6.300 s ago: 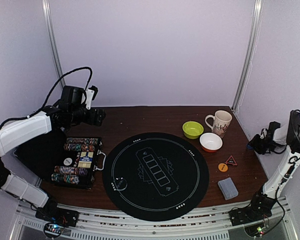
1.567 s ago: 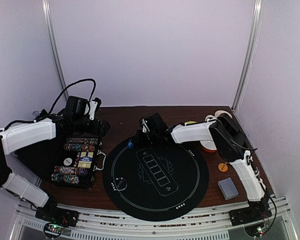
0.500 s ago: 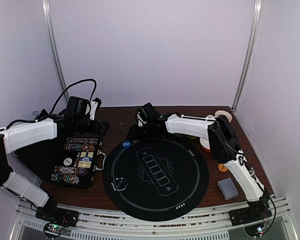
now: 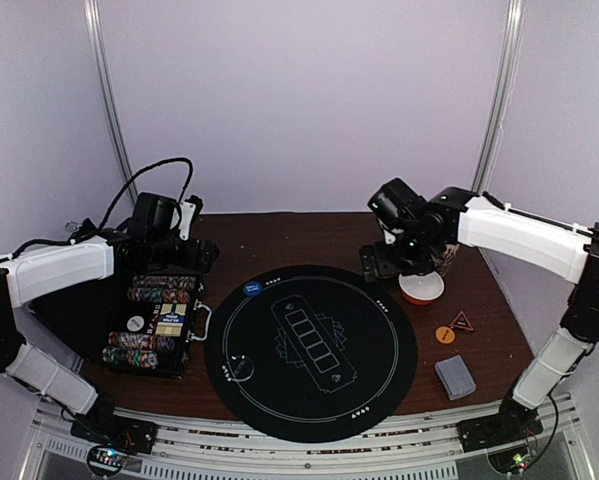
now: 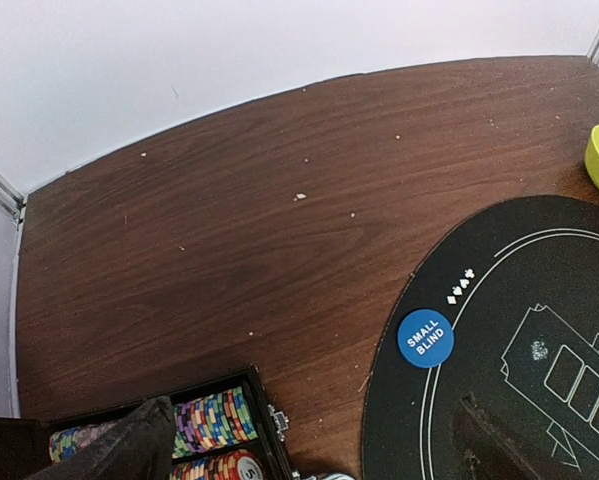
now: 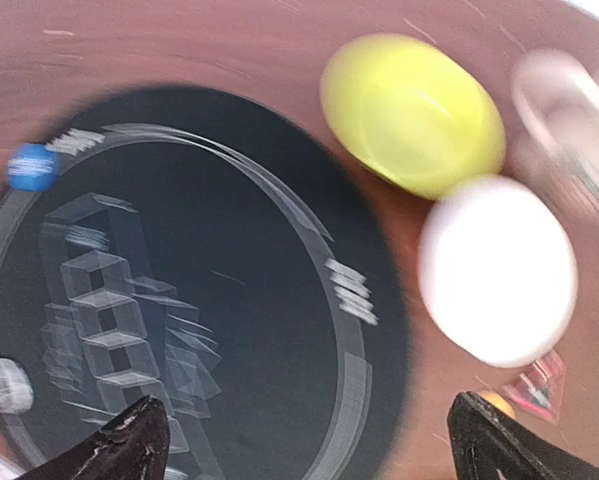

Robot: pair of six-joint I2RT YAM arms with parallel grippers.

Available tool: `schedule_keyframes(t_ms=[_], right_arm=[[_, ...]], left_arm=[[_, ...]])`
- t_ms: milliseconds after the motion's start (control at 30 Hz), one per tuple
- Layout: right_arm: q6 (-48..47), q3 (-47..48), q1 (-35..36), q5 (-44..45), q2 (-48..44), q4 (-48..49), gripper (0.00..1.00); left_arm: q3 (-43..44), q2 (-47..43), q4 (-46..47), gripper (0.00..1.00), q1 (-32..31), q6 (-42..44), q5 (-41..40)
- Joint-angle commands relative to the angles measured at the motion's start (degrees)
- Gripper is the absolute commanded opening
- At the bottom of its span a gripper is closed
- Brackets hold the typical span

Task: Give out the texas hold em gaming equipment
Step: Pick up the big blind button from the center of the board.

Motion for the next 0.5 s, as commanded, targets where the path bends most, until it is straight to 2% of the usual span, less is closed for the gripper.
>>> schedule_keyframes(t_ms=[0,133,300,467], right_arm=[[4.49,-15.12,-6.67,3.90,-7.78,-7.12,1.00],[6.10,-25.52,-10.68,-1.91,-13.03,-2.64,1.00],[5.64,-32.38,-15.25,-5.27,-12.44,2.19,0.98],[2.63,-37.89,-21.67,-8.07,-11.84,7.63,0.87]], left_arm=[[0.17,0.02,2.02,0.98,0.27,0.42,0.40],[0.01,0.10,2.10,0.98,0.27,0.40,0.37],[0.19,0.61,2.13,0.98,0.27,0.44,0.37],[0.14,0.55,2.12,0.98,0.27,0.66,-0.13]])
